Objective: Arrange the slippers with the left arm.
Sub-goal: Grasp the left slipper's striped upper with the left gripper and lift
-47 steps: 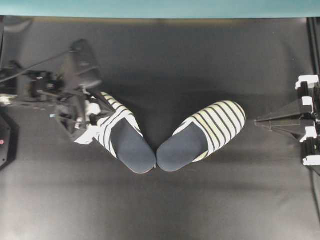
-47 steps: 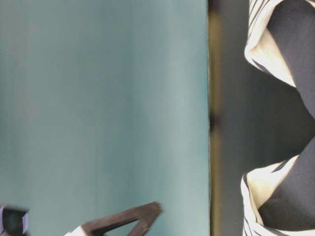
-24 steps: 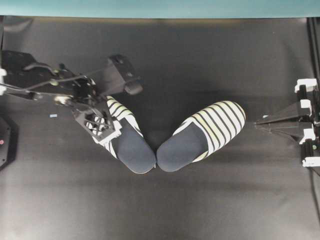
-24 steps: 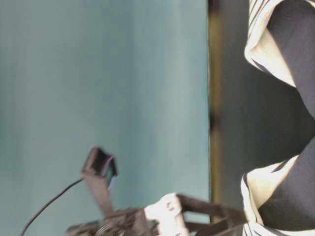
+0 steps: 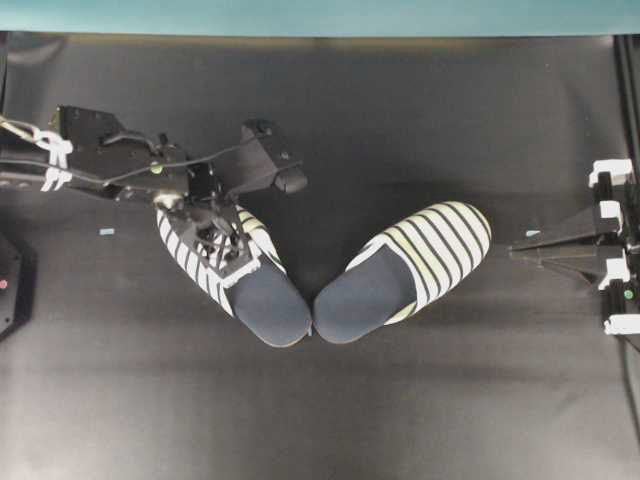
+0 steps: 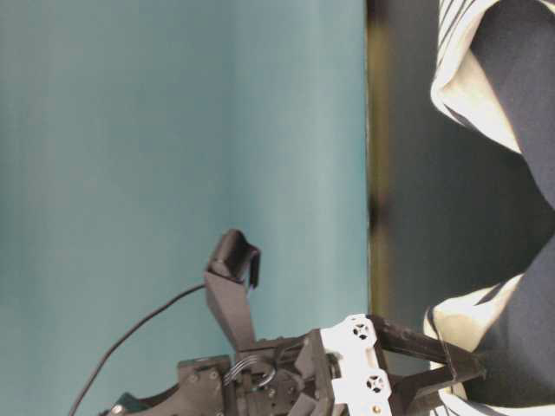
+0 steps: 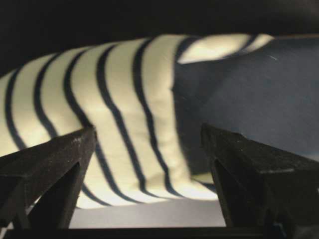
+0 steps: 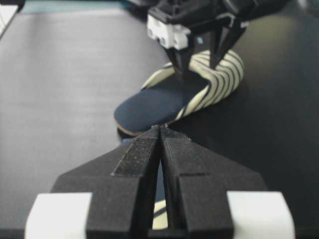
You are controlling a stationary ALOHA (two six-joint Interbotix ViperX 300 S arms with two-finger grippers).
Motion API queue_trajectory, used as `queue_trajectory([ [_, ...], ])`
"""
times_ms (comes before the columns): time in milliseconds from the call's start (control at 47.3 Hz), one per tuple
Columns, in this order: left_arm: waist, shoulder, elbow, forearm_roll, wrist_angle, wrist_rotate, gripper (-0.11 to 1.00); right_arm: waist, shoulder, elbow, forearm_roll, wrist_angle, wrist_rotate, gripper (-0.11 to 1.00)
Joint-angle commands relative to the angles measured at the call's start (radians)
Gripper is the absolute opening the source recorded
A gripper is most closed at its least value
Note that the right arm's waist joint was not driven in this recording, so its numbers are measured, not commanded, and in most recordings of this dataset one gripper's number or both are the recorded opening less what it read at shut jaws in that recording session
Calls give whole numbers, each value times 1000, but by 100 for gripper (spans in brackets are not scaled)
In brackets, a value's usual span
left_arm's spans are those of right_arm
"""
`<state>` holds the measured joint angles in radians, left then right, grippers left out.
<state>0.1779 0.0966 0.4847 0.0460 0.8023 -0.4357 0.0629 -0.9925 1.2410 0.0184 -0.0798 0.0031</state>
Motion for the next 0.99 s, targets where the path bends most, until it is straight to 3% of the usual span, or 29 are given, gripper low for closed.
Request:
queue_trajectory([
  [0, 11, -5, -14, 5, 0, 3, 83, 0, 5, -6, 2, -12, 6, 0],
  [148, 11, -6, -31, 5, -5, 6, 70, 0, 5, -3, 2, -15, 6, 0],
  [232, 8, -12, -44, 6, -8, 18, 51, -2, 5, 0, 2, -26, 6, 0],
  [359, 9, -41, -72, 6, -14, 92, 16, 0, 5, 0, 2, -40, 6, 0],
  [444, 14, -74, -103, 6, -3, 153, 1, -2, 5, 2, 2, -41, 5, 0],
  [613, 15, -121, -178, 6, 8, 299, 1, 0, 5, 5, 2, -41, 6, 0],
  [697, 15, -121, -190, 6, 2, 341, 1, 0, 5, 6, 2, -41, 6, 0],
  [972, 14, -69, -160, 8, -63, 354, 1, -2, 5, 8, 2, -41, 6, 0],
])
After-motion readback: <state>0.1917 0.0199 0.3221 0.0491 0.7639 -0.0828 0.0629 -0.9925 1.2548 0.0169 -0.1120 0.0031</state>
